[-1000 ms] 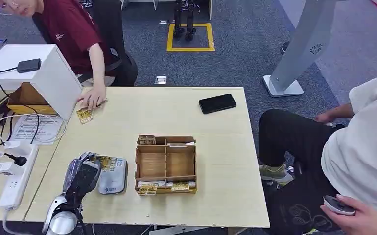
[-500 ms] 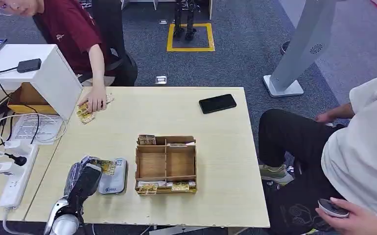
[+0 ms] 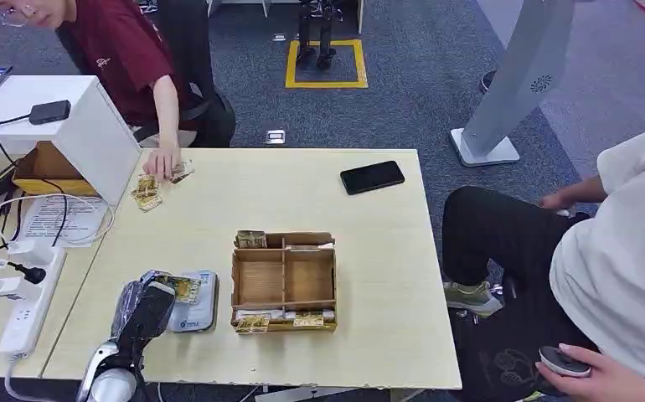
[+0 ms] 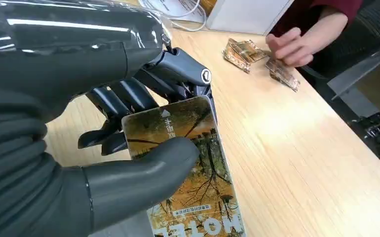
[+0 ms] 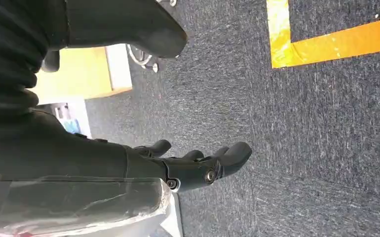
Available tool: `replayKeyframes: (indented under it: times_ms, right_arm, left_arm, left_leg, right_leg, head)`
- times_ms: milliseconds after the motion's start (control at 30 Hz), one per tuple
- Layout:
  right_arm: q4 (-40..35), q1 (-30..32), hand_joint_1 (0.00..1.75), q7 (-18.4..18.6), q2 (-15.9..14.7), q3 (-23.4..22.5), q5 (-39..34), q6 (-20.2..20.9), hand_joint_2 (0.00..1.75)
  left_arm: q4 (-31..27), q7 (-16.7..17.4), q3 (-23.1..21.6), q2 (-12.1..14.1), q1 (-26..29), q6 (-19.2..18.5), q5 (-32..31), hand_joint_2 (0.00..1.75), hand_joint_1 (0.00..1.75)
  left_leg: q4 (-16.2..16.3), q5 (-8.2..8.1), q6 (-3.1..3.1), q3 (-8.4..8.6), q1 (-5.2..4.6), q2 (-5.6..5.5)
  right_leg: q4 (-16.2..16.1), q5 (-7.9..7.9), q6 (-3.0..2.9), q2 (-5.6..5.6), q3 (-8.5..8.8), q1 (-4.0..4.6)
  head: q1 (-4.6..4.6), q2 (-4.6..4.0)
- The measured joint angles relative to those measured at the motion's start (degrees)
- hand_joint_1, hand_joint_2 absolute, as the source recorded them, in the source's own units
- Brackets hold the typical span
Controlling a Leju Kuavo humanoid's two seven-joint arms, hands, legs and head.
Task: Pass the card to the sensor for recognition and then transmit it.
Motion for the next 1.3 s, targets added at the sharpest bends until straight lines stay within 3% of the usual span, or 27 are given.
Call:
replayKeyframes:
  times_ms: [467,1300]
  right_arm:
    - [0.0,0.0,0.0,0.02,0.07,0.0,0.18,0.04,1.75]
    - [0.0,-0.06,0.0,-0.33,0.11,-0.02,1.55,0.13,1.75]
  left_arm:
    - [0.77,0.04,0.0,-0.13,-0.01,0.26,-0.5,1.75,1.75]
    - [7.21,1.68,0.0,-1.53,-0.93,3.08,-5.64,1.75,1.75]
  left_leg:
    - [0.0,0.0,0.0,0.0,0.0,0.0]
    - [0.0,0.0,0.0,0.03,-0.01,-0.02]
  right_leg:
    - [0.0,0.0,0.0,0.0,0.0,0.0]
    - [0.0,0.0,0.0,-0.01,0.05,-0.01]
  head:
    - [0.0,0.0]
    - [0.0,0.0]
